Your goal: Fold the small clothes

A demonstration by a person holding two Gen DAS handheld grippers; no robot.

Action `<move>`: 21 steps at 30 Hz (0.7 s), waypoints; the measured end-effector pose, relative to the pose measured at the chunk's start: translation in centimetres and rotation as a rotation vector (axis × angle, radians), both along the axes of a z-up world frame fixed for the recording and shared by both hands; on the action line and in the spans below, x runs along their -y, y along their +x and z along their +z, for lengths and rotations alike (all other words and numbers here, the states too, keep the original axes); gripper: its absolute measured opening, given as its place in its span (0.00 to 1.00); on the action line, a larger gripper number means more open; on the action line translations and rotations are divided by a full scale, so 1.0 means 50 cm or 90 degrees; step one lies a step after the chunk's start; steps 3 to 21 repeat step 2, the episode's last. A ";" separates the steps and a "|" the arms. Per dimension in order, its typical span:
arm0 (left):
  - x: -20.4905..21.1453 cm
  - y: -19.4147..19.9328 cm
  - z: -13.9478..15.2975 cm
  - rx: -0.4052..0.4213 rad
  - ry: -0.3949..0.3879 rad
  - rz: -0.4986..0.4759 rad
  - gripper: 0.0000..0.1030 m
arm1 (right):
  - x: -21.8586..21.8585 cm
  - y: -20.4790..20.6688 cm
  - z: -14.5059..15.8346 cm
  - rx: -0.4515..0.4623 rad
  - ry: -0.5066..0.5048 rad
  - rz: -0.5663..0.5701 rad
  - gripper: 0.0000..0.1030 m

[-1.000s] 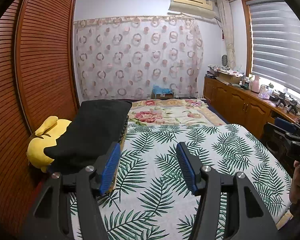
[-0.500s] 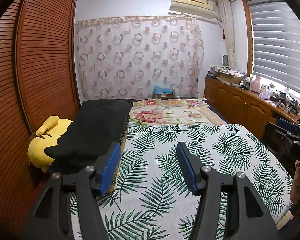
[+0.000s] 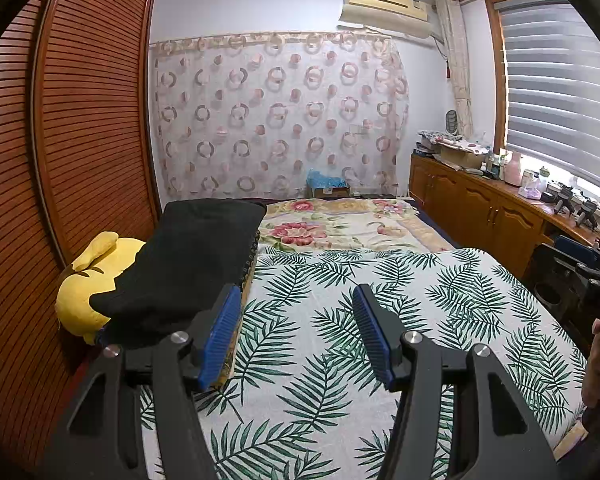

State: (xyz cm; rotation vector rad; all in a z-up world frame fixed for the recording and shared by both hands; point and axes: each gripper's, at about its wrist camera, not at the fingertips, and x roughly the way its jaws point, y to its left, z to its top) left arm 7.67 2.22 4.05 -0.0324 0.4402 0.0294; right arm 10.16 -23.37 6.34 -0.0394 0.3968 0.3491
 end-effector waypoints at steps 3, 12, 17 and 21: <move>-0.001 0.000 0.001 0.000 0.000 0.000 0.56 | 0.003 0.000 0.000 0.000 0.001 -0.001 0.81; -0.001 0.000 0.001 0.000 0.000 0.000 0.56 | 0.003 0.000 0.000 0.000 0.001 -0.001 0.81; -0.001 0.000 0.001 0.000 0.000 0.000 0.56 | 0.003 0.000 0.000 0.000 0.001 -0.001 0.81; -0.001 0.000 0.001 0.000 0.000 0.000 0.56 | 0.003 0.000 0.000 0.000 0.001 -0.001 0.81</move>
